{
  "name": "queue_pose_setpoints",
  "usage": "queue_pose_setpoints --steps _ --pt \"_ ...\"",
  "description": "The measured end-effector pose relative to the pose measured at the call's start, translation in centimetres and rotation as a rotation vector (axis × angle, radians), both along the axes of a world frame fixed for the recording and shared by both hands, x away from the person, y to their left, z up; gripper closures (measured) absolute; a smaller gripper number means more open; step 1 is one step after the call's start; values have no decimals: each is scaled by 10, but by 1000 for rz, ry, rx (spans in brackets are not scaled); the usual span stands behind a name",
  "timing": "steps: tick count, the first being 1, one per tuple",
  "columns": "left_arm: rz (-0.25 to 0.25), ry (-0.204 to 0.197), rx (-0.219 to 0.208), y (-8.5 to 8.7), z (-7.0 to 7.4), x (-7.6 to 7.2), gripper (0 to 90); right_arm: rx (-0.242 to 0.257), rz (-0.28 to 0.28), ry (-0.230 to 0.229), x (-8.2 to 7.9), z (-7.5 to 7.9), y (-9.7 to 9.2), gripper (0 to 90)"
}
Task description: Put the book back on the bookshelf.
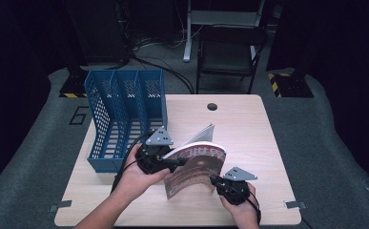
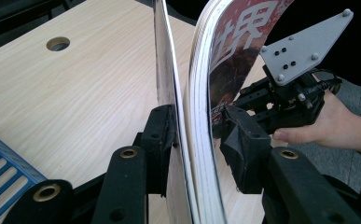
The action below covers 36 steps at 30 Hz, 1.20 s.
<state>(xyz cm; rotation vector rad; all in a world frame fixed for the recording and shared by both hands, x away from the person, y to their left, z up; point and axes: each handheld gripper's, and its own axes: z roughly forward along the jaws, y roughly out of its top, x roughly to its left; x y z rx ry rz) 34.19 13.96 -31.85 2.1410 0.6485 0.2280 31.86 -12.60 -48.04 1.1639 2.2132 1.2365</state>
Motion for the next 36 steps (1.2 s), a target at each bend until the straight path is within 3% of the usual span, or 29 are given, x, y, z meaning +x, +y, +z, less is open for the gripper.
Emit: queue_pose_setpoints --steps 6,13,22,31,36 --pt "24 -2 -3 -6 3 2 525 -5 1 -4 0 0 0 796" --pt "16 1 9 -12 5 2 514 -6 2 -5 0 0 0 796" --pt "13 -22 36 -12 8 3 676 -3 5 -2 0 0 0 793" --pt "-12 -35 73 -12 9 3 768 1 5 0 0 0 -1 791" --pt "-24 -24 87 -13 11 3 808 4 1 0 0 0 -1 788"
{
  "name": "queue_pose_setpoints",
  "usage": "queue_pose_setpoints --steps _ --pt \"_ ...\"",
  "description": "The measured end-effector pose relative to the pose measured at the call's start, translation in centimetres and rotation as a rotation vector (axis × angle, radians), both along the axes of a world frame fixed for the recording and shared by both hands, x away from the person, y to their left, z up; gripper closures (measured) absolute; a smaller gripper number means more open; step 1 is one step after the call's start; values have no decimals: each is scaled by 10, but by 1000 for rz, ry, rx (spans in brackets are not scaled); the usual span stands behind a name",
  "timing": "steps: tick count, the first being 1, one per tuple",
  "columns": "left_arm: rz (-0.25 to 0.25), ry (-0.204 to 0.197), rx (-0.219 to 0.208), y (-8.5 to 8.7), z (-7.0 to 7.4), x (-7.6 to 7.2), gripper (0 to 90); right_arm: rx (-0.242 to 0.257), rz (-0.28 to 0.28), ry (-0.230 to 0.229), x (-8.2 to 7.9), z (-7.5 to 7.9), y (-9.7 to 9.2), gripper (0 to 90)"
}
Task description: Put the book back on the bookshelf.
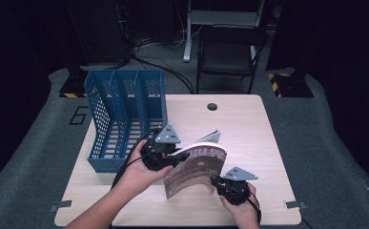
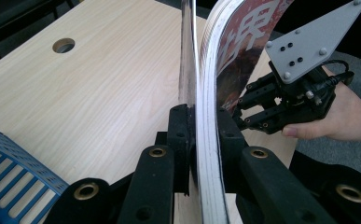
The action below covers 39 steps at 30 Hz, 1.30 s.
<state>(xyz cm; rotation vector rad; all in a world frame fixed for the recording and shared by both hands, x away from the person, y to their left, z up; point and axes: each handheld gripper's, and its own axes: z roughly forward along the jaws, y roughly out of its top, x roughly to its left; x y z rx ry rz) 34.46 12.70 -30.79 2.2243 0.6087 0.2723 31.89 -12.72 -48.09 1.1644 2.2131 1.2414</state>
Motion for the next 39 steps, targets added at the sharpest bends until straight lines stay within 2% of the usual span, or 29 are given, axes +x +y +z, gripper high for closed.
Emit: queue_pose_setpoints --steps 10,19,26,31,39 --pt "-16 21 19 -1 2 3 826 2 5 -2 1 0 -1 786" --pt "-23 32 59 -4 6 5 832 5 5 1 1 0 -1 783" --pt "-27 25 89 -6 9 6 835 6 8 2 1 0 -1 781" --pt "-26 40 84 -7 11 8 836 -3 14 1 -1 1 -1 785" --pt "-32 37 84 -7 19 11 835 7 18 -13 -2 3 0 782"
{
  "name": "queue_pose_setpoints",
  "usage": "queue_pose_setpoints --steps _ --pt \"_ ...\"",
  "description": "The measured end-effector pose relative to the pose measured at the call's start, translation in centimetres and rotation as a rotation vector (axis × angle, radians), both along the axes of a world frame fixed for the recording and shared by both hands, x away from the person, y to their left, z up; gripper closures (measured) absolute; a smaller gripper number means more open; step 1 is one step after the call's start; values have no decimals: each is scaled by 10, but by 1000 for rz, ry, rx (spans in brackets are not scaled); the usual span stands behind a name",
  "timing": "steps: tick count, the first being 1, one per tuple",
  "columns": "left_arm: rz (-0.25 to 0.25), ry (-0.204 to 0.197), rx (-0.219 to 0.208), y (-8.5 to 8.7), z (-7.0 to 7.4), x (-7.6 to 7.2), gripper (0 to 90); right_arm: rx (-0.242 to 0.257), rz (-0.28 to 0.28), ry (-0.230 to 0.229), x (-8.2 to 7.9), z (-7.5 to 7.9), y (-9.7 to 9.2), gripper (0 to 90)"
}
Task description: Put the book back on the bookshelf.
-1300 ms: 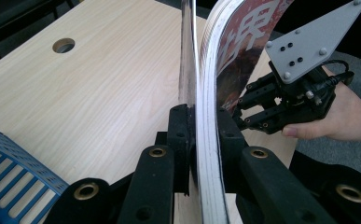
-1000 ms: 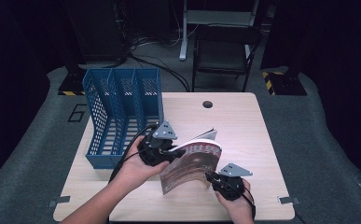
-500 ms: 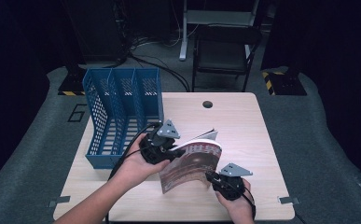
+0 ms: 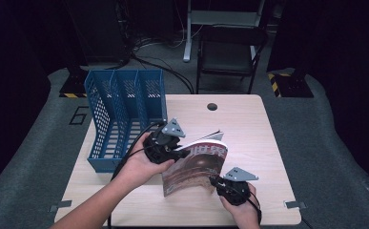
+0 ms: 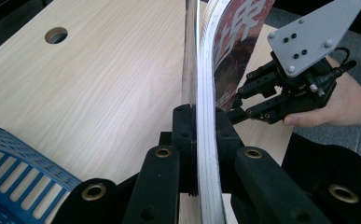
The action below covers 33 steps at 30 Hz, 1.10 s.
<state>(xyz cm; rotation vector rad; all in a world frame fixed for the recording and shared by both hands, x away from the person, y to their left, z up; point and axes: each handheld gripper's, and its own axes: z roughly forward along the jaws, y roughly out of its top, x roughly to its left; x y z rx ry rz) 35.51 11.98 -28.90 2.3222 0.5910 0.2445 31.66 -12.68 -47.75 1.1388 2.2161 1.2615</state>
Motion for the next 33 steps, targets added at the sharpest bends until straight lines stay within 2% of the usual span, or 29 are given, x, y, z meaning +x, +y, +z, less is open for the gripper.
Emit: queue_pose_setpoints --steps 10,17,23,28,33 --pt "-16 -3 1 0 17 -1 836 36 36 -37 -7 8 2 775" --pt "-14 0 4 0 22 -1 836 51 58 -47 -8 10 2 760" --pt "-20 1 7 -1 27 -2 837 58 55 -53 -9 11 3 737" --pt "-20 0 0 -3 31 -3 837 73 69 -58 -9 11 3 696" --pt "-17 -3 -8 -2 37 -1 837 77 59 -57 -10 11 2 596"
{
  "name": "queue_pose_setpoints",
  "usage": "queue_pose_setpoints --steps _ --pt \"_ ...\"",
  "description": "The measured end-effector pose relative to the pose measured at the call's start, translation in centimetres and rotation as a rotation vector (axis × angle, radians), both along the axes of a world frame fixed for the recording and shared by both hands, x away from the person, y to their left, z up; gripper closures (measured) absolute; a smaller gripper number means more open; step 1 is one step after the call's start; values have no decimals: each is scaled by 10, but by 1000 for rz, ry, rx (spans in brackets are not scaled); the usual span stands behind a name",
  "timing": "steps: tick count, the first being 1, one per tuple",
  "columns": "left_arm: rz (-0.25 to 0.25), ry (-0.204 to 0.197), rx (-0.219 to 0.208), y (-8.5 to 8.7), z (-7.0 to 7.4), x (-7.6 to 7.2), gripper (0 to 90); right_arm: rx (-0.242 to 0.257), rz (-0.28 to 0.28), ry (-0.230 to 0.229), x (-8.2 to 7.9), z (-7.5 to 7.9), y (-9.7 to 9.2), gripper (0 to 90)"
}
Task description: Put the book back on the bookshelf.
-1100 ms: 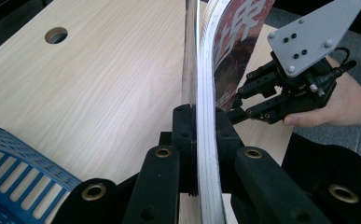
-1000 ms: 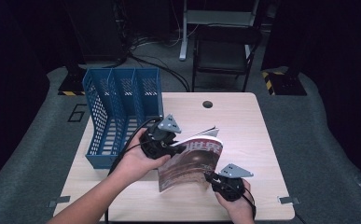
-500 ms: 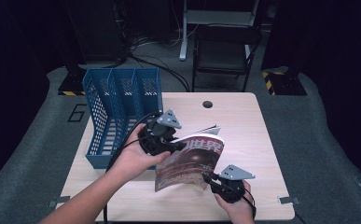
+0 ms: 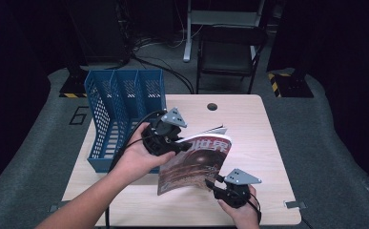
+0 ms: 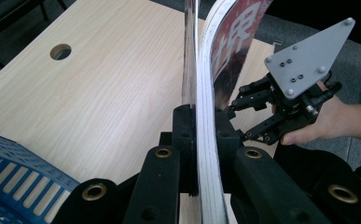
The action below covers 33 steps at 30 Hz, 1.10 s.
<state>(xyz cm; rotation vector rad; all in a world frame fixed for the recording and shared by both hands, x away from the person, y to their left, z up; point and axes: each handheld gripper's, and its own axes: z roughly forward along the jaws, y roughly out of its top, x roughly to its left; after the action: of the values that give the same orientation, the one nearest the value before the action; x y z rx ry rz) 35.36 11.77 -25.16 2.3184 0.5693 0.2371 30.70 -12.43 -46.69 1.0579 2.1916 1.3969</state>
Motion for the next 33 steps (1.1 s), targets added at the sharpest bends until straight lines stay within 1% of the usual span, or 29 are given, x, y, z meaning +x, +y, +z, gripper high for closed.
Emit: queue_pose_setpoints --steps 1,2,3,7,8,9,10,11,12,17,20,21,22,23,25,27,28,30,33 --pt "-1 4 -5 0 1 0 838 -4 0 1 1 -1 0 582" --pt "0 0 -6 1 2 0 838 -9 -11 5 1 -2 0 574" --pt "3 2 -9 1 4 0 838 -18 -10 -4 2 -3 0 563" --pt "7 -4 -15 4 9 1 837 -25 -19 4 3 -5 -2 531" --pt "15 -6 -20 6 13 1 837 -19 -15 9 4 -5 -2 528" --pt "18 -7 -26 7 15 1 837 -25 -12 6 5 -6 -2 528" --pt "27 -4 -31 9 17 1 837 -22 -18 21 4 -7 -2 528" --pt "32 -9 -38 10 19 2 837 -32 -29 19 5 -8 -3 528" --pt "40 -7 -42 12 21 3 837 -30 -24 27 5 -8 -3 528" --pt "75 -18 -48 24 32 8 837 -36 -43 29 7 -9 -5 527" --pt "91 -20 -49 31 38 10 837 -36 -41 32 7 -10 -6 528" --pt "101 -20 -53 33 39 10 837 -35 -47 34 7 -10 -6 528" --pt "110 -26 -55 35 41 11 837 -32 -38 34 7 -10 -6 528" --pt "115 -24 -60 37 42 11 837 -46 -39 30 8 -11 -7 528" --pt "131 -24 -68 41 43 13 837 -45 -43 34 8 -11 -6 528" --pt "151 -15 -80 45 44 15 836 -44 -45 43 7 -11 -6 528" --pt "153 -12 -77 48 45 17 836 -47 -40 42 8 -11 -6 528" --pt "170 -9 -85 51 46 20 836 -45 -42 43 8 -12 -5 528" --pt "190 -16 -83 56 50 23 836 -47 -40 46 8 -13 -5 528"
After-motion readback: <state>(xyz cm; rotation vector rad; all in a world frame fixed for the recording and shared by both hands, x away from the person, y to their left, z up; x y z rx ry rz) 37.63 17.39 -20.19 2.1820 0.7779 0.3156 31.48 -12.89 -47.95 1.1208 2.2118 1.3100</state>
